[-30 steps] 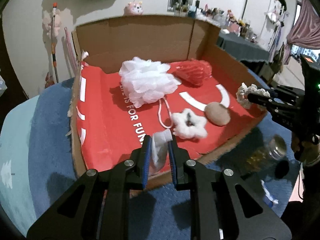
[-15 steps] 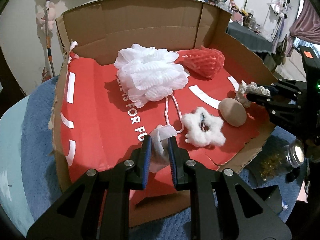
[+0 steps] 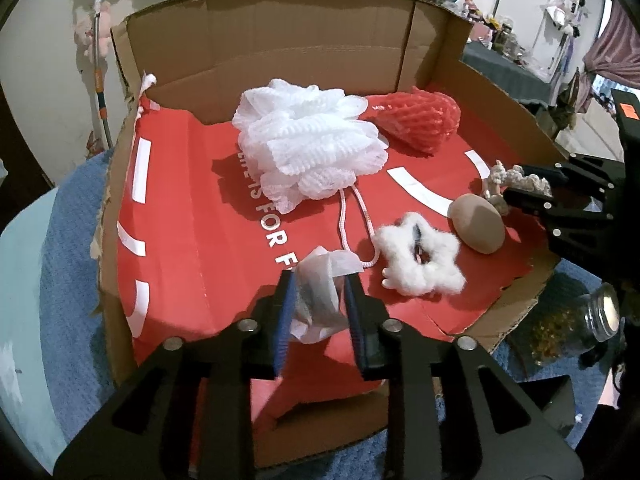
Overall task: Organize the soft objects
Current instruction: 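Open both grippers to drop the crochet scrunchie and tissue into the box, then withdraw both tools from the box back over the blanket, then move the left tool to the white folded cloth while the right approaches the blue-white tube, then grip the white folded cloth with the left gripper while the right grips the blue-white tube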
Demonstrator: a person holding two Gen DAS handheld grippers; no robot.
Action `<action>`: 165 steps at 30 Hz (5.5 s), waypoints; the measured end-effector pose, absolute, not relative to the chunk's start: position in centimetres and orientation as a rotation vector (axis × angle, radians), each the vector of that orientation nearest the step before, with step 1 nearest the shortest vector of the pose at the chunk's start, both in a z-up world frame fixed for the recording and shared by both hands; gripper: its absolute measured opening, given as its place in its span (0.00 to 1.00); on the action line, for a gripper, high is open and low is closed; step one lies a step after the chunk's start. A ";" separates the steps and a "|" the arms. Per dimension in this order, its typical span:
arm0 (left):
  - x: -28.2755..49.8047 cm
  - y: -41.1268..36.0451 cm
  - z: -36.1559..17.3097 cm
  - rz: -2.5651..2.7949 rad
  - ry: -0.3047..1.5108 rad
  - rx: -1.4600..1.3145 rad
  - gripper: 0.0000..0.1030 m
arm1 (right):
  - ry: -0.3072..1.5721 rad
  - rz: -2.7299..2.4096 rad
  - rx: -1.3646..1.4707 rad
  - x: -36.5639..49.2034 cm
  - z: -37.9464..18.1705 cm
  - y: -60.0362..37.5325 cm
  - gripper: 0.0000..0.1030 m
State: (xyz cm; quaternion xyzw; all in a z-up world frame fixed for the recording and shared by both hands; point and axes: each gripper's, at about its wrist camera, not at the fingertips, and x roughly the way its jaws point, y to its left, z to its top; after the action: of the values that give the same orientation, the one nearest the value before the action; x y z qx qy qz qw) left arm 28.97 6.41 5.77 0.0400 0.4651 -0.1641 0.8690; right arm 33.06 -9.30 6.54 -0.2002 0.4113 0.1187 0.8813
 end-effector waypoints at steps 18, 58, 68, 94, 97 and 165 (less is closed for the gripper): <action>26.1 5.7 9.1 -0.346 0.854 0.059 0.66 | 0.785 0.214 -0.405 31.6 9.2 -9.9 0.53; 3.3 1.6 13.4 -0.208 0.425 -0.027 0.95 | 0.429 0.247 -0.055 9.2 15.9 -12.7 1.00; 1.5 1.1 10.2 -0.157 0.447 -0.038 0.95 | 0.408 0.199 -0.040 6.2 13.1 -13.0 1.00; 2.9 1.1 4.7 -0.113 0.590 -0.033 0.95 | 0.550 0.197 0.010 7.1 5.8 -13.2 1.00; 3.5 1.6 4.5 -0.108 0.611 -0.033 0.95 | 0.560 0.207 0.009 7.3 5.5 -13.0 1.00; 5.9 2.5 3.0 -0.325 0.712 -0.020 0.22 | 0.535 0.394 -0.125 8.8 3.4 -7.2 0.25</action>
State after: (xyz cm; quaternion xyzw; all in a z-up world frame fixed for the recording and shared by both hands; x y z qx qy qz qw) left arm 5.93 2.50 3.01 -0.0096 0.3468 -0.1584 0.9244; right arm 8.80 -7.24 3.41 -0.0615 0.2623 0.1933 0.9434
